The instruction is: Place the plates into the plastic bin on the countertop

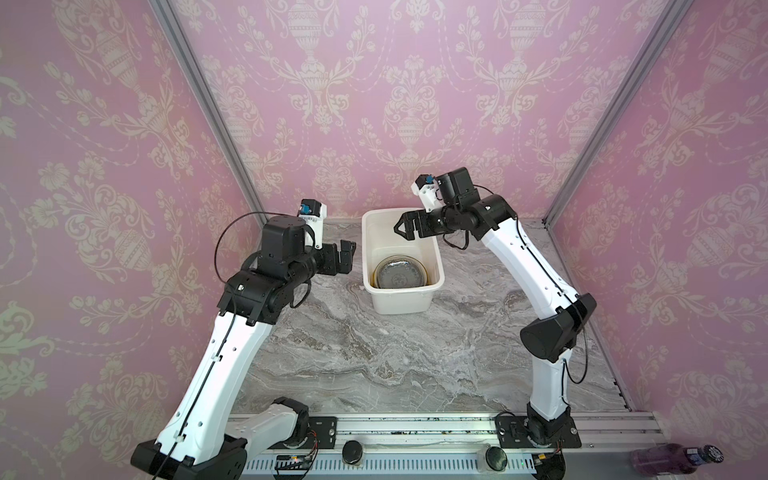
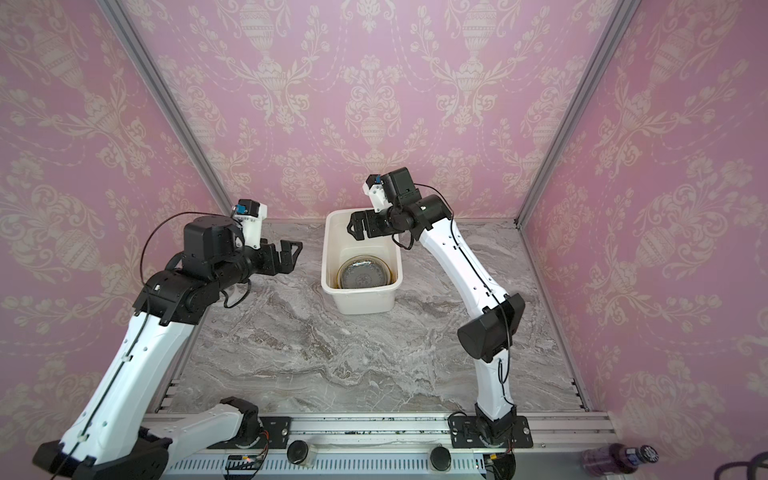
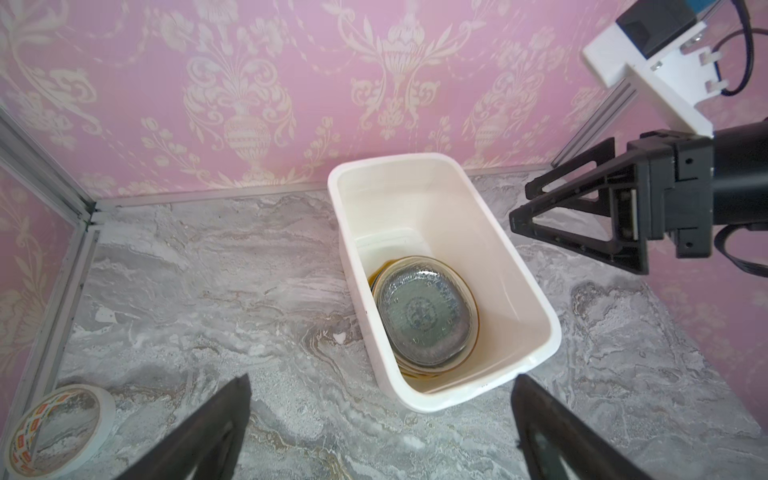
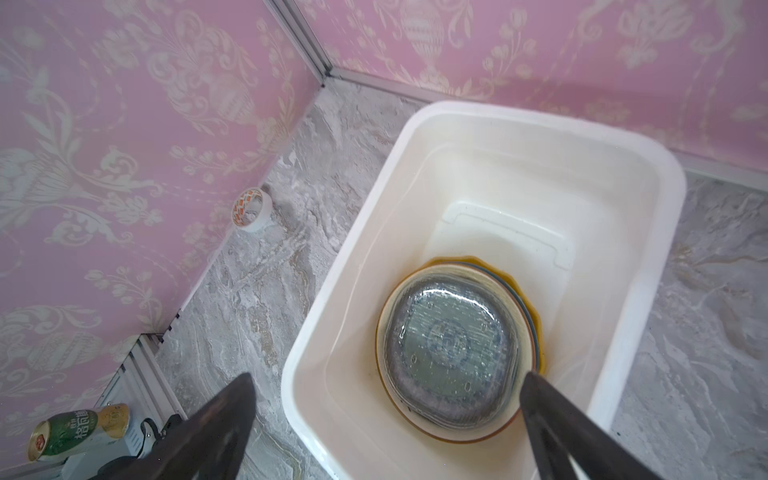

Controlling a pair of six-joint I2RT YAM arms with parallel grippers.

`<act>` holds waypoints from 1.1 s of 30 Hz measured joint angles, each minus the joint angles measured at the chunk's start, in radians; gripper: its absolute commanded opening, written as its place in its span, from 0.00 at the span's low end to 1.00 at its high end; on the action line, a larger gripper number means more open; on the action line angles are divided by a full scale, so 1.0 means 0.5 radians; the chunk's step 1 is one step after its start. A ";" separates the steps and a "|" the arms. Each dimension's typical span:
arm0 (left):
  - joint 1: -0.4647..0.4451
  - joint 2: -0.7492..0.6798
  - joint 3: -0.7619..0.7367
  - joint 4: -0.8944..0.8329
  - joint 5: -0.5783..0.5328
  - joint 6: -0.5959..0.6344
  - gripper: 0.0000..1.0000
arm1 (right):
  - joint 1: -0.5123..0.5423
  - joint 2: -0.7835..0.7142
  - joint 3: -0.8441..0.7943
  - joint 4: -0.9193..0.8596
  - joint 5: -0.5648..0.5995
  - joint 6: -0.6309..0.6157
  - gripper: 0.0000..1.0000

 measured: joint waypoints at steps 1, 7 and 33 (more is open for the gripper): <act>0.000 -0.049 -0.011 0.040 -0.014 -0.001 0.99 | 0.000 -0.068 -0.047 0.068 0.031 0.000 1.00; 0.000 -0.249 -0.171 0.295 -0.058 -0.024 0.99 | -0.044 -0.526 -0.628 0.561 0.268 0.038 1.00; 0.652 -0.362 -1.465 0.958 -0.941 -0.151 0.99 | -1.336 -2.046 -3.034 1.261 0.930 0.322 1.00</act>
